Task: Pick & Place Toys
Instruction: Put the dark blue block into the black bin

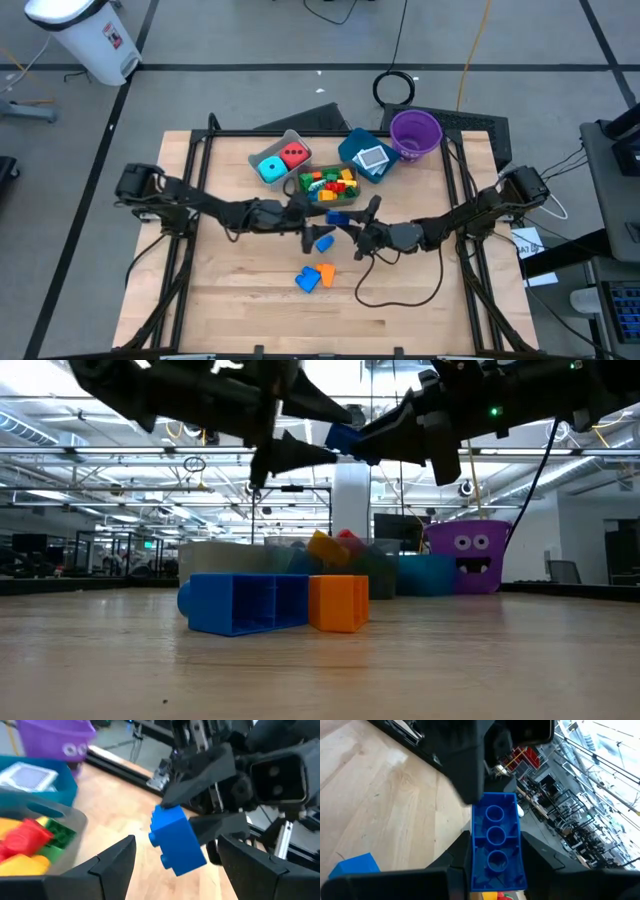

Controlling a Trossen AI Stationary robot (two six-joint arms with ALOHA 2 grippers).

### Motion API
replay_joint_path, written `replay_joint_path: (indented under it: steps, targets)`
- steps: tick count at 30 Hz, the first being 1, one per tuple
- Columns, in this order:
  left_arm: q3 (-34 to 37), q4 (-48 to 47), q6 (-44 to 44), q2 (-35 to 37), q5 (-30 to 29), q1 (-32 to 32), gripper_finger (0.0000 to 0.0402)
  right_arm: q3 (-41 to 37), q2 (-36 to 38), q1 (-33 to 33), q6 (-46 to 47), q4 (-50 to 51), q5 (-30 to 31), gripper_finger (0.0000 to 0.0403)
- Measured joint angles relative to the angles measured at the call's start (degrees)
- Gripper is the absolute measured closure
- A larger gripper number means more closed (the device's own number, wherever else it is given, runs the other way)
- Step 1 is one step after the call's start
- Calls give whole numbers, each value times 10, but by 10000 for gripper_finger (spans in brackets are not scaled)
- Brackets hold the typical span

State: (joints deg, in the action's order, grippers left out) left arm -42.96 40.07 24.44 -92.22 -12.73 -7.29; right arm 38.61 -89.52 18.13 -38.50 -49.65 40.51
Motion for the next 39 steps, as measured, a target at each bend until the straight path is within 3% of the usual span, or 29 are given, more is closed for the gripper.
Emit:
replay_joint_path:
  steps: [7,15,22,26,31,34,39]
  targets:
    - [-17,-1,28,-25,51,18,132,0,0,0,3,-2,-1,307]
    - [-17,4,37,-24,52,23,288,0,0,0,7,4,-12,294]
    - [-17,-7,2,-22,60,33,289,0,0,0,81,17,-27,288]
    - [-18,-48,-24,7,58,52,292,2,0,11,125,3,19,278]
    - [14,-77,-35,46,2,84,296,-1,5,25,128,6,27,265]
    - [45,-70,-36,66,5,99,296,1,10,26,127,-1,27,263]
    - [89,-65,-22,64,-51,119,296,0,12,23,125,1,26,268]
